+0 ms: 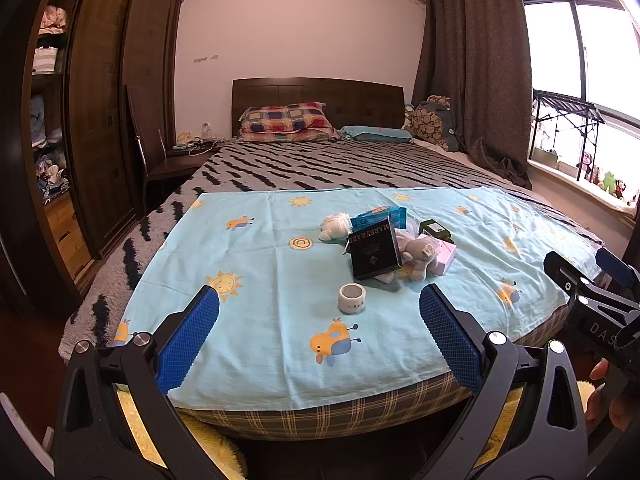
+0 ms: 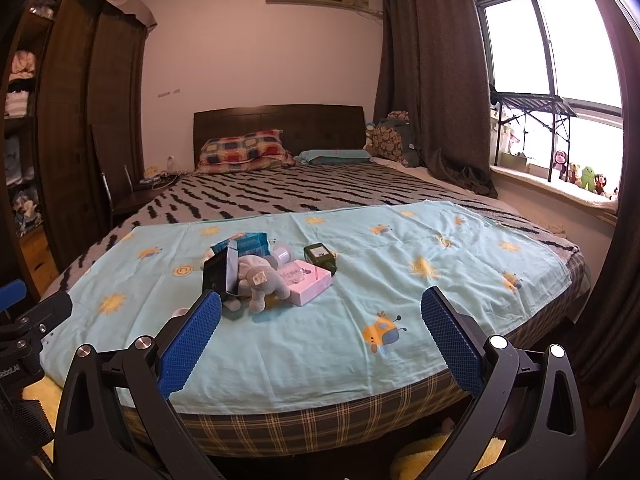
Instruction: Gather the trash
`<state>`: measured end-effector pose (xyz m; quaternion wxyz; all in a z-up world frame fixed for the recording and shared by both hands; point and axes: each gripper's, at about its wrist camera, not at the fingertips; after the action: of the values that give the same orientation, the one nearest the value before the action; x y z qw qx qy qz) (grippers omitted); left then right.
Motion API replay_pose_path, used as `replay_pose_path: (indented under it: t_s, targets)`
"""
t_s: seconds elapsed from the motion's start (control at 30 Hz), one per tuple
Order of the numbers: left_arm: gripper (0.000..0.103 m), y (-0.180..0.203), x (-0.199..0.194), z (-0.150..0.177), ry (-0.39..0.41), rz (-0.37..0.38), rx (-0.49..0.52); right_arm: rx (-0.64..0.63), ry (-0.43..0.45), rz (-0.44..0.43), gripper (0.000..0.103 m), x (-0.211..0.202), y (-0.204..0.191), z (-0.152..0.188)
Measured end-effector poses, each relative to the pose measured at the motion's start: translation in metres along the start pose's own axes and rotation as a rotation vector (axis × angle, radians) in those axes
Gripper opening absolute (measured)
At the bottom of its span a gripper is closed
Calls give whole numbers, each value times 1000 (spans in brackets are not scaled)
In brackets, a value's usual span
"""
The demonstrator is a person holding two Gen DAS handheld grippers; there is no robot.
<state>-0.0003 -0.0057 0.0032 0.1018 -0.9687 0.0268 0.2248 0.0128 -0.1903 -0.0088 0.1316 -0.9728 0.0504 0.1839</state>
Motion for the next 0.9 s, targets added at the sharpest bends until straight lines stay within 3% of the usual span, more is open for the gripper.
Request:
replay_pose_path:
  t_s: [0.27,0.5,0.67,0.73,0.8,0.9]
  targets:
    - [96,-3,22,10,-33,-6,30,-36,-12,-16,100,19,2,9]
    - [96,-11,52,23,-80,35,16,-26,-95,-12,100,53,6,21]
    - [95,-4,78,28,-123,14,84,27,-134,-33,100,81,9,24]
    - [95,-1,89,30,-138,39,107,32,-162,-55,100,97,9,24]
    - [90,0,99,30,-152,76,104,46,-205,-83,96,115,7,26]
    - [81,3,118,29,-179,146,85,55,-257,-126,79,141,0,26]
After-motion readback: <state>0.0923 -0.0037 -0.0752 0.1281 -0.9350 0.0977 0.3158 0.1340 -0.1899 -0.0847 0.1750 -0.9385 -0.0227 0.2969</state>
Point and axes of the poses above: each gripper's, at about its wrist camera, not at the fingertips, and x roughly the way its jaws point, y to its right, z to its underside, and after that the axes turned 13 degrees about x, right-handed
